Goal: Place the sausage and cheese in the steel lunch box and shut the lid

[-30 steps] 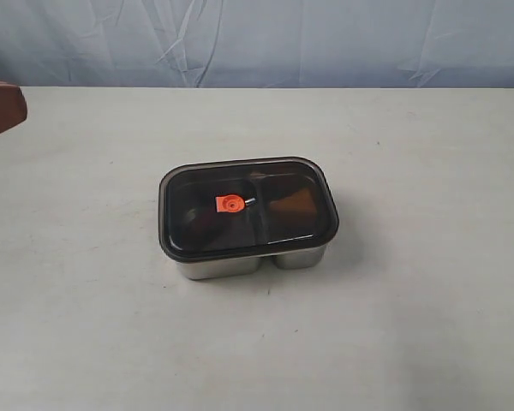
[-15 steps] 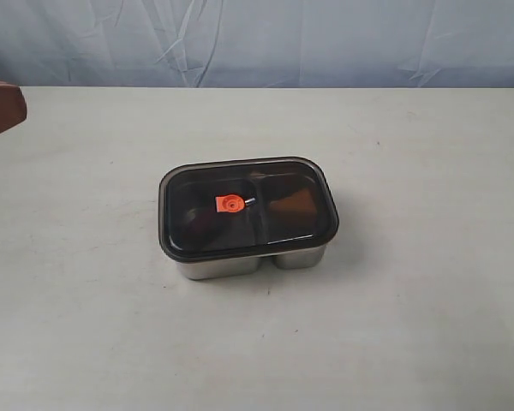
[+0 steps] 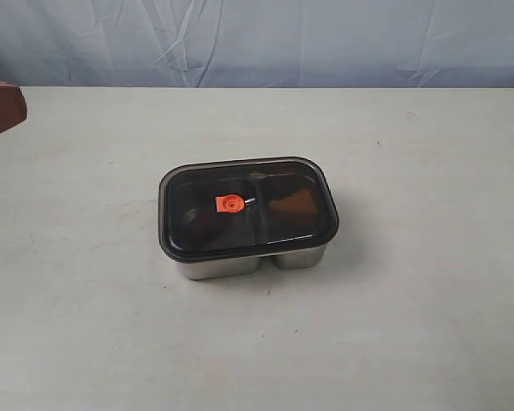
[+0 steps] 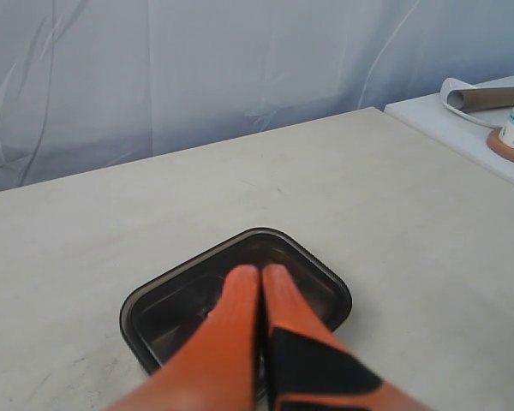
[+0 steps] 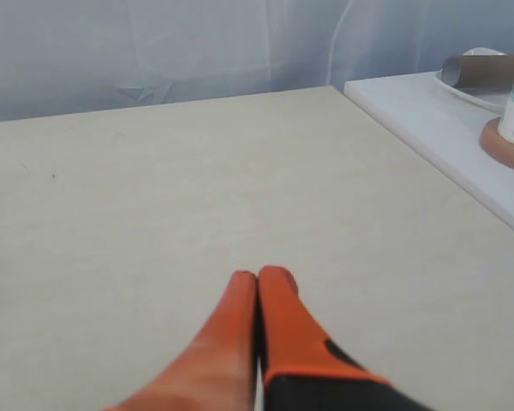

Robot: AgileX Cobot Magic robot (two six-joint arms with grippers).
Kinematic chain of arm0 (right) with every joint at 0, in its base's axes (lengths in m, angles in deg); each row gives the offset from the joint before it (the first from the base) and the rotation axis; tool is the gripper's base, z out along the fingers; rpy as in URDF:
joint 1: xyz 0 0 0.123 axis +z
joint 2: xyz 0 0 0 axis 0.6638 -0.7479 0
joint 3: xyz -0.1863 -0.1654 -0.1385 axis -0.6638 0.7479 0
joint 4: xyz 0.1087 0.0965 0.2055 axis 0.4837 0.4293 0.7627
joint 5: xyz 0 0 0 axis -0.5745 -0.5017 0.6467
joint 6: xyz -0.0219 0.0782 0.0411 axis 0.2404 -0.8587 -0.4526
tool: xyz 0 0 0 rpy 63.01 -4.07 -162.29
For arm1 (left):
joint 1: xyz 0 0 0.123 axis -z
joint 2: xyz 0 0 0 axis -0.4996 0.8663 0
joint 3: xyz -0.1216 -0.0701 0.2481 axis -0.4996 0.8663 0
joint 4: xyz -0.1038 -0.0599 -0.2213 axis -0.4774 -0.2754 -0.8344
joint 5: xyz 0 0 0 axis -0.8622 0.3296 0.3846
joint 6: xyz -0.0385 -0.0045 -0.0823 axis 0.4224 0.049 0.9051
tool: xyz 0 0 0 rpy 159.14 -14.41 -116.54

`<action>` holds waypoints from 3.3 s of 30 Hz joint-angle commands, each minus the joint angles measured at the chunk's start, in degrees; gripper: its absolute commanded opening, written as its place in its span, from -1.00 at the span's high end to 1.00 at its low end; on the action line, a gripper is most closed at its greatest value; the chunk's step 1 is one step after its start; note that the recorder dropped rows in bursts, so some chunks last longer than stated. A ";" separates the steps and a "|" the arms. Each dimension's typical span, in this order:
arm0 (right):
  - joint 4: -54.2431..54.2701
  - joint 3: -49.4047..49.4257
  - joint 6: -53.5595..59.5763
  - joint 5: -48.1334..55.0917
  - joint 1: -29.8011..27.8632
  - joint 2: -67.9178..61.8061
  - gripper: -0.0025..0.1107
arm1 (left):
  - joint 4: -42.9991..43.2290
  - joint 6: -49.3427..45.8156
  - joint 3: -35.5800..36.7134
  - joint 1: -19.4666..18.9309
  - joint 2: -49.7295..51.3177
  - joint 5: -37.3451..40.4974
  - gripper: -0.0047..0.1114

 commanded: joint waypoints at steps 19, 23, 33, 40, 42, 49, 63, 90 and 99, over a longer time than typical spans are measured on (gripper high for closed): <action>3.24 3.03 0.00 -3.62 -0.22 0.40 0.97 | -0.04 0.06 0.27 -0.01 -0.21 -0.05 0.92; 3.24 3.03 0.00 -3.62 -0.22 0.40 0.97 | -0.04 0.06 0.27 -0.01 -0.21 -0.05 0.92; 3.24 3.03 0.00 -3.62 -0.22 0.40 0.97 | 14.98 0.06 8.79 -1.06 -7.87 -3.51 0.92; 3.24 3.03 0.00 -3.62 -0.22 0.40 0.97 | 12.79 0.78 20.54 -14.16 -23.00 -3.85 0.92; 3.24 3.03 0.00 -3.62 -0.22 0.40 0.97 | 13.46 2.04 22.41 -18.68 -26.29 -2.76 0.92; 3.42 3.03 0.00 -3.62 -0.22 0.40 0.97 | 18.00 9.49 28.12 -26.95 -35.48 -1.53 0.92; 3.40 3.03 0.00 -3.48 -0.22 0.40 0.97 | 20.15 18.16 36.84 -28.98 -35.96 -1.27 0.92; 3.40 3.03 0.00 -3.58 -0.22 0.40 0.97 | 28.89 18.26 37.41 -27.19 -35.96 -13.01 0.92; 3.40 3.03 0.00 -3.58 -0.22 0.40 0.97 | 28.89 18.14 37.41 -27.19 -35.96 -13.01 0.92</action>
